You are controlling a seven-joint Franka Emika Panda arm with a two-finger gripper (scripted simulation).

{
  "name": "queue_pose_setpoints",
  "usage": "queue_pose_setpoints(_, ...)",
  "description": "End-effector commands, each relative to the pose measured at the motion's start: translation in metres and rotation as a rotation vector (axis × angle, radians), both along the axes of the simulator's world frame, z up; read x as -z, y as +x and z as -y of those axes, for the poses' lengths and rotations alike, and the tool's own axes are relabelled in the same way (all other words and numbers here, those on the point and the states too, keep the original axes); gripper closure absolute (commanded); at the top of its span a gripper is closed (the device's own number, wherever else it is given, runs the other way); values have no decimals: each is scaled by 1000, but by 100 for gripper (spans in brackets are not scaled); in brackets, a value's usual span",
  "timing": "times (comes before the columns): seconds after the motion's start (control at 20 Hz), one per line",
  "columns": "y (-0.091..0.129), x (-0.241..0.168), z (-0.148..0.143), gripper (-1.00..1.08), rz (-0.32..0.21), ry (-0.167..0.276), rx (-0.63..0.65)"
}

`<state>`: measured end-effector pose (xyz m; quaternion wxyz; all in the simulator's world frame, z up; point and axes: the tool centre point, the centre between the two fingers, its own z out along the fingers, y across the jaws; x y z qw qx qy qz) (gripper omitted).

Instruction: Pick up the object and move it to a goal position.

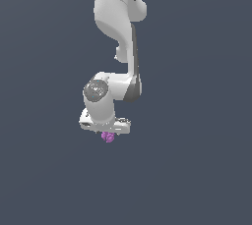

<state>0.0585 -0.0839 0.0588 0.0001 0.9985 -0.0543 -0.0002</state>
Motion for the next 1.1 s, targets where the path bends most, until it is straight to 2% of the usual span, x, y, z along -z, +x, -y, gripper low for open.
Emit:
queue_pose_setpoints(0.0, 0, 12, 0, -92, 0, 0, 0)
queue_pose_setpoints(0.3, 1, 18, 0, -92, 0, 0, 0)
queue_pose_setpoints(0.35, 1, 18, 0, 108, 0, 0, 0)
queue_pose_setpoints(1.05, 2, 13, -1, 108, 0, 0, 0)
